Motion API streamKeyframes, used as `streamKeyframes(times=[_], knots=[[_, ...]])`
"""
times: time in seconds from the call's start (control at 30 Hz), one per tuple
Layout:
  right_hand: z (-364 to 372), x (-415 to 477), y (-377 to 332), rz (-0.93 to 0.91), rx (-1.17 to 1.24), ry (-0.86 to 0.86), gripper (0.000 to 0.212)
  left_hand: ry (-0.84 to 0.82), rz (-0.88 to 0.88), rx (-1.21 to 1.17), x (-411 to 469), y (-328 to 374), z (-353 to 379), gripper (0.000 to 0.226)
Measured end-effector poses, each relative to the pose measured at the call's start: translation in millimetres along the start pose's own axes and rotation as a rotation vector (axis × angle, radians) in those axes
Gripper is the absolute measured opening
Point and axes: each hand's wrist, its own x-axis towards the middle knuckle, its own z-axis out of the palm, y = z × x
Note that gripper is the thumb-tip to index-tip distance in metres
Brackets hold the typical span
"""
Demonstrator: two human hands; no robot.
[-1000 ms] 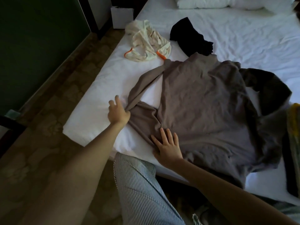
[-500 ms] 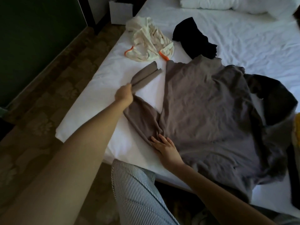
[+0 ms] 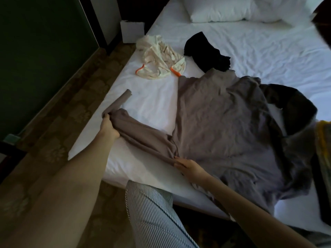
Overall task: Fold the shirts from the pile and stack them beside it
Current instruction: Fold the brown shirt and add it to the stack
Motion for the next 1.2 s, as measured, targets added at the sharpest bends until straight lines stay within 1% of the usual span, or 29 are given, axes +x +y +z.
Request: streamKeyframes(times=[0.07,0.1,0.13,0.17,0.2,0.23,0.3,0.33,0.37,0.43,0.47,0.5,0.57,0.6,0.63,0.67,0.7,0.73,0.83,0.87,0.9,0.97,1.0,1.07,1.13,1.2], knots=[[-0.5,-1.7,2.5,0.040,0.152,0.014,0.019,0.046,0.065,-0.071,-20.3,8.1,11.5,0.052],[-1.7,-4.9,1.8,0.062,0.273,0.028,0.016,0.036,0.124,-0.166,-29.8,11.8,17.9,0.048],[-2.8,-7.3,2.2,0.088,0.433,0.055,0.016,0.062,0.194,-0.243,-39.5,15.6,27.2,0.044],[-4.8,-8.9,3.1,0.123,0.612,0.080,0.020,0.104,0.246,-0.343,-47.9,17.6,32.4,0.055],[-7.0,-10.2,4.3,0.161,0.786,0.096,0.023,0.041,0.260,-0.381,-58.5,18.1,40.6,0.070],[-9.5,-12.3,4.7,0.187,0.928,0.105,0.024,0.029,0.255,-0.320,-61.3,15.5,52.7,0.069],[-15.1,-16.5,5.2,0.208,1.121,0.116,0.026,-0.054,0.171,-0.302,-54.7,10.4,73.0,0.035],[-18.1,-19.0,6.2,0.212,1.186,0.123,0.027,-0.069,0.175,-0.282,-50.5,13.4,82.8,0.037],[-21.1,-22.3,7.3,0.219,1.256,0.129,0.028,-0.066,0.236,-0.190,-51.8,18.0,95.6,0.041],[-26.7,-28.0,11.5,0.264,1.378,0.138,0.032,-0.141,0.306,-0.058,-44.6,24.0,138.5,0.045],[-29.7,-31.4,14.8,0.310,1.407,0.133,0.032,-0.169,0.337,0.044,-46.9,24.6,168.9,0.046],[-31.4,-35.0,17.3,0.367,1.425,0.115,0.027,-0.258,0.342,0.112,-56.2,23.0,198.0,0.044],[-33.3,-41.0,28.2,0.476,1.381,0.091,0.018,-0.515,0.296,0.287,-81.2,-0.9,254.4,0.026],[-35.2,-44.2,32.4,0.514,1.363,0.093,0.015,-0.646,0.272,0.452,-96.9,-19.8,277.3,0.019],[-36.4,-47.2,38.5,0.537,1.350,0.094,0.013,-0.723,0.256,0.644,-110.0,-40.1,294.7,0.024],[-37.0,-49.7,44.3,0.551,1.344,0.094,0.013,-0.747,0.246,0.858,-120.2,-62.0,306.8,0.041],[-39.1,-52.9,48.6,0.552,1.347,0.089,0.014,-0.741,0.263,1.034,-124.5,-83.0,311.4,0.053],[-41.9,-56.2,52.2,0.536,1.352,0.085,0.016,-0.730,0.291,1.160,-125.8,-102.0,309.8,0.053],[-48.9,-60.7,61.7,0.493,1.356,0.088,0.022,-0.688,0.399,1.337,-112.3,-146.9,276.6,0.031],[-49.6,-60.9,62.9,0.496,1.362,0.089,0.021,-0.654,0.451,1.401,-106.7,-157.3,257.5,0.028],[-48.7,-59.7,64.0,0.499,1.354,0.093,0.018,-0.606,0.521,1.487,-101.1,-165.2,235.4,0.032],[-44.3,-54.7,62.6,0.521,1.286,0.112,0.010,-0.511,0.622,1.685,-87.4,-172.6,187.4,0.047],[-41.4,-51.8,58.6,0.523,1.239,0.124,0.008,-0.509,0.638,1.824,-80.4,-173.7,164.5,0.054],[-33.0,-43.1,46.0,0.533,1.154,0.169,0.011,-0.544,0.686,2.063,-71.4,-173.6,131.7,0.058],[-20.3,-37.2,28.0,0.505,1.110,0.196,0.007,-0.557,0.712,2.136,-67.4,-172.9,118.3,0.055],[-6.7,-34.2,18.2,0.481,1.093,0.197,0.016,-0.556,0.689,2.103,-66.5,-168.2,117.1,0.051]])
